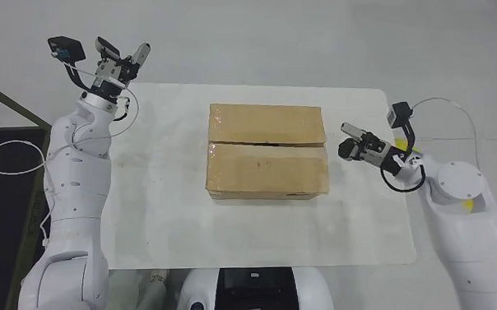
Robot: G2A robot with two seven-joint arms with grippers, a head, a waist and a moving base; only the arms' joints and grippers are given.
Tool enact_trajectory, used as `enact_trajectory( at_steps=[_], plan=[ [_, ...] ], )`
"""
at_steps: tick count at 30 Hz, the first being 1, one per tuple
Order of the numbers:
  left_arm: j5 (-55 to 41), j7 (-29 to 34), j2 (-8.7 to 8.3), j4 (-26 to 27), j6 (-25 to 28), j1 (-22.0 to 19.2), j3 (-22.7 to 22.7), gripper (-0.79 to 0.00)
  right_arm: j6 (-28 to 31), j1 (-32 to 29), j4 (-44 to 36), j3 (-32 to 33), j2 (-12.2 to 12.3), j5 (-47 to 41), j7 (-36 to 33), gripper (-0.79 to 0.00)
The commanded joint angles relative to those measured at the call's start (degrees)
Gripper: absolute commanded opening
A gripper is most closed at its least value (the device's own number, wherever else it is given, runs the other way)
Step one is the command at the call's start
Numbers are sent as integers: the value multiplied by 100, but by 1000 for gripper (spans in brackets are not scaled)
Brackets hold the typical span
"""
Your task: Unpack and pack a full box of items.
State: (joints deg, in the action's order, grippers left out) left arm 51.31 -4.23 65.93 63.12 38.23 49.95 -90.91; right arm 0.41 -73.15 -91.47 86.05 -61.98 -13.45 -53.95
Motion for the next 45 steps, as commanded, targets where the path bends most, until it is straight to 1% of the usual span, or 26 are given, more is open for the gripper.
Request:
enact_trajectory(
  at_steps=[1,6,17,35,45],
  plan=[
    [0,0,0,0,0,0,0,0,76,-9,10,-38,2,-35,-56,0],
    [0,0,0,0,0,0,0,0,235,-27,-12,-135,8,-112,-173,0],
    [0,0,0,0,0,0,0,0,346,67,17,-354,14,-193,-263,0],
    [0,0,0,0,0,0,0,0,786,-17,-52,-76,94,-1115,-960,0],
    [0,0,0,0,0,0,0,0,871,-171,-316,28,159,-1142,-1261,0]
  ],
)
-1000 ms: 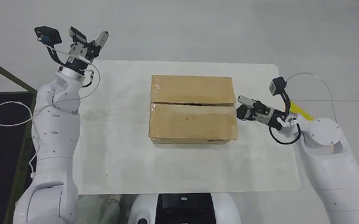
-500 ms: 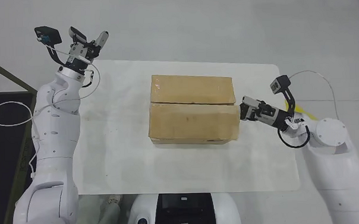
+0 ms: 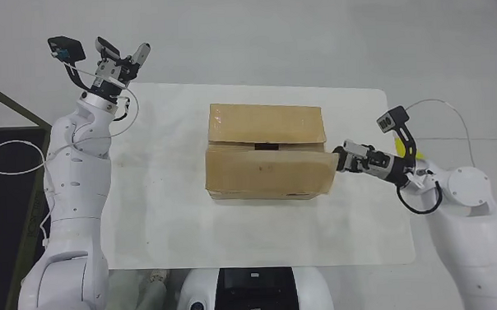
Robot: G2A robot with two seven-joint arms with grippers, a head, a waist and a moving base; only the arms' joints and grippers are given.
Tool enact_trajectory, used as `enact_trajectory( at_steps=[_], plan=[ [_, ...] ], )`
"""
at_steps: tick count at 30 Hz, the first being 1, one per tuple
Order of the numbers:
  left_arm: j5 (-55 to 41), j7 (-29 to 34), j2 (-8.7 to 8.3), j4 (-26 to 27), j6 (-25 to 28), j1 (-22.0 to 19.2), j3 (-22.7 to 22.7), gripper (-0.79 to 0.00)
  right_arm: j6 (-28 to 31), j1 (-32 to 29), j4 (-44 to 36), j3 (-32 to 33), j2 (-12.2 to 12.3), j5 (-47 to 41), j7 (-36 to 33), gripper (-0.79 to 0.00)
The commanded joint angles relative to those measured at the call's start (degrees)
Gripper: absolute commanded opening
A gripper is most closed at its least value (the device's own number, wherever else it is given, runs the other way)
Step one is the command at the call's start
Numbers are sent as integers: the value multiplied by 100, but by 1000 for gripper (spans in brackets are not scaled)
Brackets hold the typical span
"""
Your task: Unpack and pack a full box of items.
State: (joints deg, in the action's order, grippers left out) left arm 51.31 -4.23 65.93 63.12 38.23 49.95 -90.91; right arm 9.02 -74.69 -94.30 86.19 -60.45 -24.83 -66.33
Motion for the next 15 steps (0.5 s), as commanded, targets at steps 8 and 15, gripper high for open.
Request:
enact_trajectory(
  at_steps=[8,15],
  plan=[
    [0,0,0,0,0,0,0,0,122,-234,-343,202,67,-164,-308,0],
    [0,0,0,0,0,0,0,0,197,-474,-678,351,125,-287,-654,0]
  ],
)
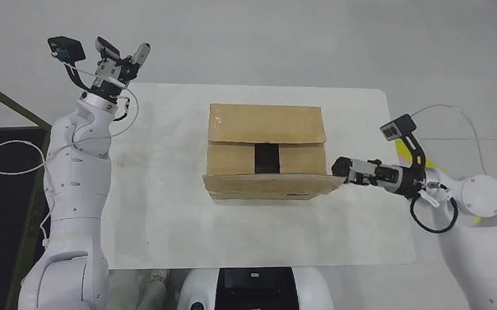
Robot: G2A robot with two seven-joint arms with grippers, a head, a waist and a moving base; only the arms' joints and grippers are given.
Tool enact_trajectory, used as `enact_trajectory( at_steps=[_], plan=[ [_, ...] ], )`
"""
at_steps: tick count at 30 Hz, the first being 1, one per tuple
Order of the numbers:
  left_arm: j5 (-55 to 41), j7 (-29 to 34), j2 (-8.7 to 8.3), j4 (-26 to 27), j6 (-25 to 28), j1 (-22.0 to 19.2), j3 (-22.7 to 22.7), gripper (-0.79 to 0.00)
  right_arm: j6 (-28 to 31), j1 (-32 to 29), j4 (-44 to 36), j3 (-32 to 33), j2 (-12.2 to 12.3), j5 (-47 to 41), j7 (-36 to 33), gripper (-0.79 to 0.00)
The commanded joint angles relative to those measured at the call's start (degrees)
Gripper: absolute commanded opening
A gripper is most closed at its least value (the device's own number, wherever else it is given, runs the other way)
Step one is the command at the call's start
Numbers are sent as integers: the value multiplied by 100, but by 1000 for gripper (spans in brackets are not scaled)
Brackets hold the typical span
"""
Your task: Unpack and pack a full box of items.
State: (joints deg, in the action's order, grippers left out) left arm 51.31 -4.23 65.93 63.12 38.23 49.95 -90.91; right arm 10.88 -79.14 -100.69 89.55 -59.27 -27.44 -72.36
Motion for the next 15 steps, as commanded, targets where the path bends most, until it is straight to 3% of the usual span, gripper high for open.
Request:
enact_trajectory(
  at_steps=[1,15],
  plan=[
    [0,0,0,0,0,0,0,0,17,-60,-84,33,15,-37,-99,0],
    [0,0,0,0,0,0,0,0,-133,-220,-537,-32,141,340,-890,0]
  ],
)
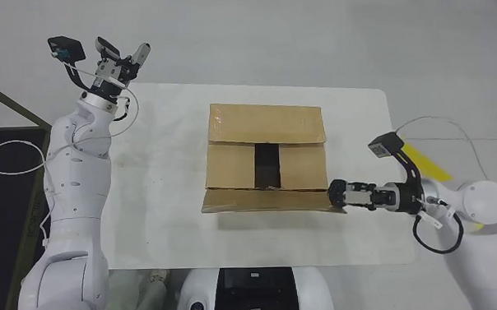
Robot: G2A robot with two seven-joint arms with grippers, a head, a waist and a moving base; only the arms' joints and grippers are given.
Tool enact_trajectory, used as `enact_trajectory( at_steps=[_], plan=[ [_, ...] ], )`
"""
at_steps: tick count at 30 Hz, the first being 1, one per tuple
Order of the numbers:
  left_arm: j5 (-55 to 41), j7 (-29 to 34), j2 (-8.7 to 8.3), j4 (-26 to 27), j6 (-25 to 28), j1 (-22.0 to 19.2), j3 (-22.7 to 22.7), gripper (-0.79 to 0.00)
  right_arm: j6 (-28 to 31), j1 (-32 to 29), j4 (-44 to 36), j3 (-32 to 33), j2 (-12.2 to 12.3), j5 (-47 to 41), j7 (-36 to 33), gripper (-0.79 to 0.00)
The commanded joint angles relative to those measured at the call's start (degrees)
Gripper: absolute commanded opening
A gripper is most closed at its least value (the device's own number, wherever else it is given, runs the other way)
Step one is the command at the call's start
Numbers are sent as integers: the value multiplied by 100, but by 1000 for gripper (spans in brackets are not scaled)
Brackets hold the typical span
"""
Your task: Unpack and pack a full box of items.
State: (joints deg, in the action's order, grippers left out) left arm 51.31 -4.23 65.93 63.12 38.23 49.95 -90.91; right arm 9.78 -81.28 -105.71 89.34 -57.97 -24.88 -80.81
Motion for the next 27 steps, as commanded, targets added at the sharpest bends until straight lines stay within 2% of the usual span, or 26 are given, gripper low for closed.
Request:
enact_trajectory(
  at_steps=[1,9,27],
  plan=[
    [0,0,0,0,0,0,0,0,-63,-24,-86,-30,22,190,-76,0],
    [0,0,0,0,0,0,0,0,-395,-77,-262,-271,90,758,-233,0],
    [0,0,0,0,0,0,0,0,-904,341,-54,-1226,178,1857,-439,0]
  ],
)
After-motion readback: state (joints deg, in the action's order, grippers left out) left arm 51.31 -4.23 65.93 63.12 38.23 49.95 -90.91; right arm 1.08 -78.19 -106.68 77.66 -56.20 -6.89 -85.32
